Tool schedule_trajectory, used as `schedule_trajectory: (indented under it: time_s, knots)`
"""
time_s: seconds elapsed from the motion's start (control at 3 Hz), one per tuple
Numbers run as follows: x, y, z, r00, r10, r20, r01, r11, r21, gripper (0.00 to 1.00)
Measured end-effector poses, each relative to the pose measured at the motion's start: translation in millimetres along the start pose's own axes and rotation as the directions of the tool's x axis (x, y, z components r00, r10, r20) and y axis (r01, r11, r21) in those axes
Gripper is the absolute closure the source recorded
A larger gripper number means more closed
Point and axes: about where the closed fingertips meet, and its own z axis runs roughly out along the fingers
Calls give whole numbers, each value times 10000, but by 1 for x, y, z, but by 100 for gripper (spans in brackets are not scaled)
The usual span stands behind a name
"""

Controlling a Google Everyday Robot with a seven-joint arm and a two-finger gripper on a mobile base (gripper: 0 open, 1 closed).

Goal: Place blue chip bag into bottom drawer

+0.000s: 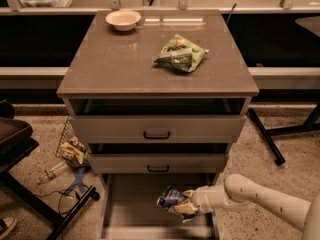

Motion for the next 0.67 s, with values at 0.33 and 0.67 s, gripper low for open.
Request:
schedule_trajectory:
  time_s: [0.33,0.67]
  knots:
    - [12,-14,19,9987,427,-265,-412,9977,544,100]
    - [12,-18,21,9986,453,-270,-434,9967,680,100]
